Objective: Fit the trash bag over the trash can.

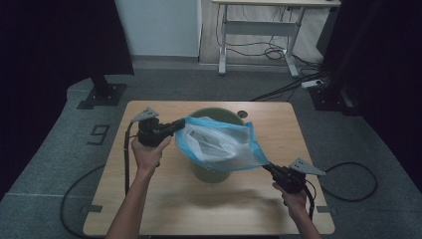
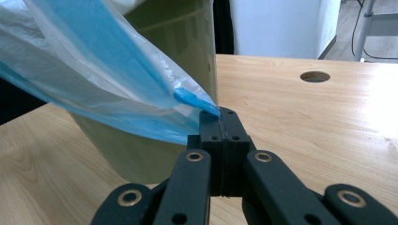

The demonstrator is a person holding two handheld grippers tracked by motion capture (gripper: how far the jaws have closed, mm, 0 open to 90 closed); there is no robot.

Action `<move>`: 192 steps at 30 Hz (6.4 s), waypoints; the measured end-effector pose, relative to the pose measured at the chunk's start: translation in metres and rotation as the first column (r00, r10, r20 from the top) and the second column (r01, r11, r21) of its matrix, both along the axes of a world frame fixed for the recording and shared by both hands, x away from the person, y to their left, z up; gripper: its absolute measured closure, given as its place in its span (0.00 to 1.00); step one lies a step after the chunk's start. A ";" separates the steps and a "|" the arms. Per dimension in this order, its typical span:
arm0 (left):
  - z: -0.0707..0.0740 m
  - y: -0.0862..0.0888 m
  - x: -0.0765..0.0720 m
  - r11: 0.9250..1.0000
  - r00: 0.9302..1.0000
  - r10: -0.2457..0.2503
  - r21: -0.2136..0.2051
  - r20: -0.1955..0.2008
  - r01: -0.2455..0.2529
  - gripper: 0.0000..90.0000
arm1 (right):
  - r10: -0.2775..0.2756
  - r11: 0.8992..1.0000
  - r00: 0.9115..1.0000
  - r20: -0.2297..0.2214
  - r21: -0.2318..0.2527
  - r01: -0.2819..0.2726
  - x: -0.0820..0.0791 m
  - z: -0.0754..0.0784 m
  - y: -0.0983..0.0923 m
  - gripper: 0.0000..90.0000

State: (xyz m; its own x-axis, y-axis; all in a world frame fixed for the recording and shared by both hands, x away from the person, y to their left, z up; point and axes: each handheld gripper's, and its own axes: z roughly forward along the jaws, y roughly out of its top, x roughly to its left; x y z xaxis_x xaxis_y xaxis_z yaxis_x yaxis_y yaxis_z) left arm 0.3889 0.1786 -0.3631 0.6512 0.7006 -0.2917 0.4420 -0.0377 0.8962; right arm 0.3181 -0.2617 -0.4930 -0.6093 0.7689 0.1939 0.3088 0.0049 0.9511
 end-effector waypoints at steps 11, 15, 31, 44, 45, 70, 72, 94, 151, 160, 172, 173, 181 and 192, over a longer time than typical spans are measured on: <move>-0.003 -0.009 0.001 1.000 1.000 -0.023 0.001 -0.012 0.023 0.99 | -0.031 0.999 0.999 0.043 -0.022 0.032 -0.001 0.023 -0.009 0.71; -0.002 -0.011 -0.001 1.000 1.000 -0.024 0.002 -0.007 0.024 0.99 | -0.036 0.999 0.996 0.079 -0.020 0.038 -0.009 0.046 -0.020 0.59; 0.004 -0.009 -0.012 1.000 1.000 0.000 0.009 0.008 0.000 0.99 | -0.018 0.999 0.997 0.074 -0.044 0.022 -0.023 0.074 -0.040 0.48; 0.004 -0.015 -0.013 1.000 1.000 -0.016 0.017 -0.002 0.016 0.99 | -0.003 1.000 0.999 0.051 -0.017 0.003 -0.025 0.080 -0.053 0.49; 0.004 -0.016 -0.013 1.000 1.000 -0.017 0.018 -0.002 0.017 0.99 | -0.001 1.000 0.998 0.058 -0.017 0.002 -0.024 0.085 -0.051 0.49; 0.008 -0.021 -0.014 0.998 0.999 -0.033 0.061 0.012 0.033 0.99 | 0.061 0.990 0.998 -0.014 -0.123 -0.062 0.045 0.125 0.030 0.65; 0.009 -0.020 -0.015 0.998 0.999 -0.028 0.057 0.021 0.027 0.99 | 0.086 0.987 0.996 -0.022 -0.134 -0.088 0.045 0.121 0.033 0.76; 0.004 0.009 0.017 0.999 0.999 0.044 0.013 -0.007 -0.043 0.99 | -0.088 0.966 0.994 0.068 -0.237 0.102 0.105 0.106 0.044 0.98; -0.075 0.020 0.057 0.995 0.978 0.086 0.072 -0.192 -0.073 0.99 | -0.142 0.985 0.985 -0.096 -0.112 0.131 0.123 0.052 0.018 0.64; -0.073 0.019 0.052 0.993 0.981 0.102 0.074 -0.167 -0.091 0.99 | 0.075 0.993 0.996 -0.051 -0.085 -0.079 0.048 0.064 0.026 0.52; -0.071 0.014 0.049 0.990 0.981 0.117 0.102 -0.158 -0.102 0.99 | 0.238 0.969 0.971 -0.026 -0.060 -0.239 -0.001 0.041 0.051 0.42; -0.071 0.014 0.049 0.989 0.980 0.118 0.103 -0.159 -0.102 0.99 | 0.235 0.969 0.972 -0.017 -0.070 -0.236 -0.003 0.040 0.054 0.42; -0.070 0.013 0.048 0.988 0.979 0.123 0.110 -0.160 -0.107 0.99 | 0.156 0.976 0.985 0.073 -0.163 -0.142 -0.004 0.036 0.070 0.50; -0.070 0.016 0.049 0.991 0.979 0.114 0.093 -0.171 -0.100 0.99 | 0.143 0.974 0.978 0.151 -0.198 -0.112 -0.006 0.035 0.074 0.98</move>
